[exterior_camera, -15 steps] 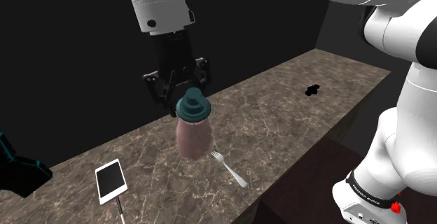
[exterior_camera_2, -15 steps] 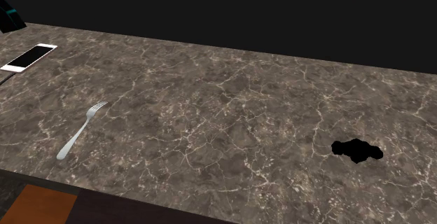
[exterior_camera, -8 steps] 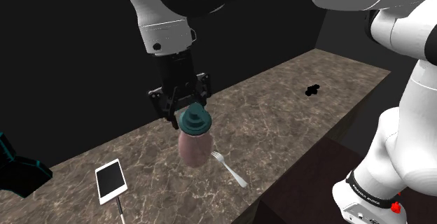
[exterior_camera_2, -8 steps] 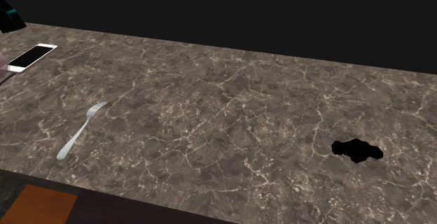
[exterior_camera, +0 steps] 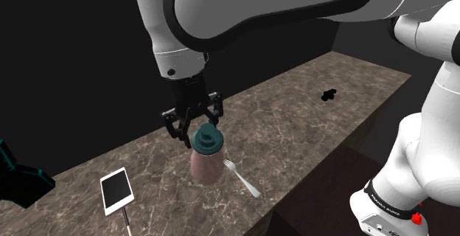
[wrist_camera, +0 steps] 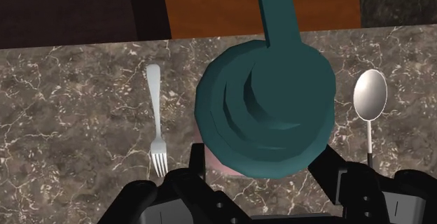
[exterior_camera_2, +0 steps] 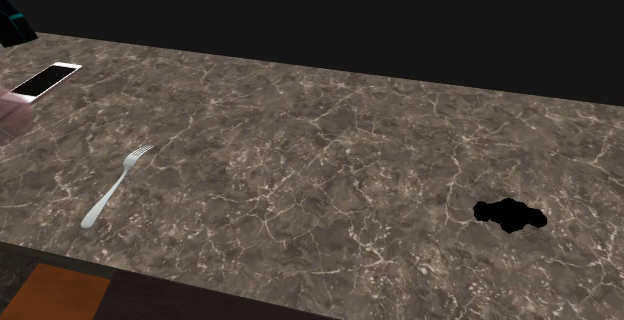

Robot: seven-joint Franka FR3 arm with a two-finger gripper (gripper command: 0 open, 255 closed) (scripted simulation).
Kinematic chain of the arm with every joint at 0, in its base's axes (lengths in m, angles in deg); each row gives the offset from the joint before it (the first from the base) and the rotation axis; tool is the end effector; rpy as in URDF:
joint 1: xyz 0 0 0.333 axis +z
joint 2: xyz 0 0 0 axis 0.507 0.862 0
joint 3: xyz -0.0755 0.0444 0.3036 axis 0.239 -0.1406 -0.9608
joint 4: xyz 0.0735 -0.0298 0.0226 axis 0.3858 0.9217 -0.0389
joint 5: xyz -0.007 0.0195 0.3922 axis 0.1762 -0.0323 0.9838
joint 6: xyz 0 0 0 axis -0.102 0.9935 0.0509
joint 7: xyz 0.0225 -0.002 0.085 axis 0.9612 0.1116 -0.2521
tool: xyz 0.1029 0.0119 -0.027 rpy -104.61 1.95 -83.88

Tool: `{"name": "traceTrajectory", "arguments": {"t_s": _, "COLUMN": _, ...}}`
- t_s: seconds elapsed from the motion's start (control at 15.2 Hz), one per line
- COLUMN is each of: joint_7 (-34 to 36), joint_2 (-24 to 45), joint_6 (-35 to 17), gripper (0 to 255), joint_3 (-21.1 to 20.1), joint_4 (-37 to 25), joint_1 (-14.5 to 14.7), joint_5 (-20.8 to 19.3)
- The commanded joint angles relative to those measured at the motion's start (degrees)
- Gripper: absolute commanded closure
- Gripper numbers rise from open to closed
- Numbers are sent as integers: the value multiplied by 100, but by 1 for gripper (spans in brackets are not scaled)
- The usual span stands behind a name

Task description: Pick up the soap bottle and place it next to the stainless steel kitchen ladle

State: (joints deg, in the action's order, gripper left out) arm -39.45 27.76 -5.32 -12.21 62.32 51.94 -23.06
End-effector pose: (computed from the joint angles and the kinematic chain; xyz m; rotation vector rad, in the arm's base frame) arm 0.4552 0.3973 0.5286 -3.0990 0.2276 0.3599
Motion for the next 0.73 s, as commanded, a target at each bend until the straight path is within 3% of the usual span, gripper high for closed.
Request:
{"name": "traceTrajectory", "arguments": {"t_s": 0.0, "joint_7": -17, "joint_2": 11, "joint_6": -149, "gripper": 255, "joint_3": 2, "joint_4": 135, "joint_1": 1, "joint_5": -4}}
{"name": "traceTrajectory", "arguments": {"t_s": 0.66, "joint_7": -109, "joint_2": 57, "joint_6": -896, "gripper": 255, "joint_3": 13, "joint_4": 844, "joint_1": -3, "joint_5": -12}}
